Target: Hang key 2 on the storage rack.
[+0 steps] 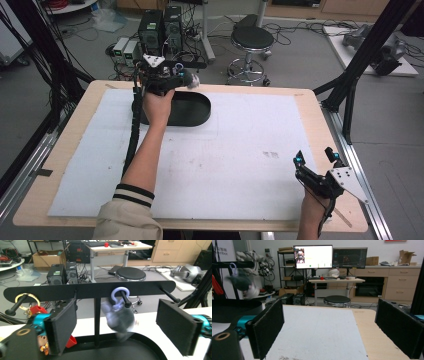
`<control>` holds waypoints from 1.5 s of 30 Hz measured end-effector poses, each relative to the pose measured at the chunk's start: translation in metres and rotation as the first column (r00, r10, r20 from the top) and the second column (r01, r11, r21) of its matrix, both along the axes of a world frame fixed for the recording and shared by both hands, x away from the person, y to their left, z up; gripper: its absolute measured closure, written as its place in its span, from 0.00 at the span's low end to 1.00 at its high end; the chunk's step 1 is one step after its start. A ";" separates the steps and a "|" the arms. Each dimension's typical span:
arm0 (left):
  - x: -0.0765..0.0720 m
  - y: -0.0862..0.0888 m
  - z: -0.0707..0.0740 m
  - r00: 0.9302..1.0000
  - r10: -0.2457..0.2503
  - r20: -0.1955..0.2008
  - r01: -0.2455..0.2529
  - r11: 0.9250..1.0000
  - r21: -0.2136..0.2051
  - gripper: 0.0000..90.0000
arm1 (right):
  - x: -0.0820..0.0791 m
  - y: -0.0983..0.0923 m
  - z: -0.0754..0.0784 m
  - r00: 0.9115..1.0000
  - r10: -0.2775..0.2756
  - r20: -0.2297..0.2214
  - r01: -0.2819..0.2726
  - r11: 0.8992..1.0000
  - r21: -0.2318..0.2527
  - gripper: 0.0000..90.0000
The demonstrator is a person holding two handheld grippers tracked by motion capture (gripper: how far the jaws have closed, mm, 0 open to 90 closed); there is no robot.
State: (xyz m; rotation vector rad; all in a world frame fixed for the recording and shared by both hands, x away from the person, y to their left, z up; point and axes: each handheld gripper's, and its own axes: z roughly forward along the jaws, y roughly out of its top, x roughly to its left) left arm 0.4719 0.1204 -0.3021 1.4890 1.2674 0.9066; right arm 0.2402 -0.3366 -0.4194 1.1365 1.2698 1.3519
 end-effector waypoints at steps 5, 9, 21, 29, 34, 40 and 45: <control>-0.006 -0.001 0.003 1.000 -0.005 0.011 0.005 1.000 0.014 0.06 | 0.000 0.001 0.000 1.000 0.003 0.004 -0.003 1.000 -0.003 0.09; -0.015 -0.003 0.004 0.999 -0.018 0.050 0.017 1.000 0.018 0.02 | -0.001 0.002 0.002 1.000 0.005 0.007 -0.004 1.000 -0.003 0.09; -0.039 0.018 0.001 0.996 -0.025 0.081 0.028 0.999 -0.025 0.02 | -0.001 0.005 0.004 1.000 0.009 0.012 -0.009 1.000 -0.006 0.09; -0.058 0.028 0.004 0.991 -0.065 0.115 0.073 0.995 -0.065 0.02 | 0.000 0.009 0.005 1.000 0.020 0.016 -0.019 1.000 -0.012 0.09; -0.074 0.034 0.007 0.986 -0.067 0.150 0.077 0.995 -0.059 0.02 | 0.000 0.012 0.007 1.000 0.024 0.015 -0.024 1.000 -0.014 0.09; -0.099 0.052 0.011 0.977 -0.059 0.204 0.076 0.994 -0.078 0.02 | 0.000 0.016 0.009 0.999 0.039 0.012 -0.039 0.999 -0.017 0.09; -0.118 0.073 0.008 0.972 -0.037 0.233 0.059 0.995 -0.085 0.02 | 0.001 0.019 0.009 0.999 0.043 0.006 -0.043 0.999 -0.022 0.09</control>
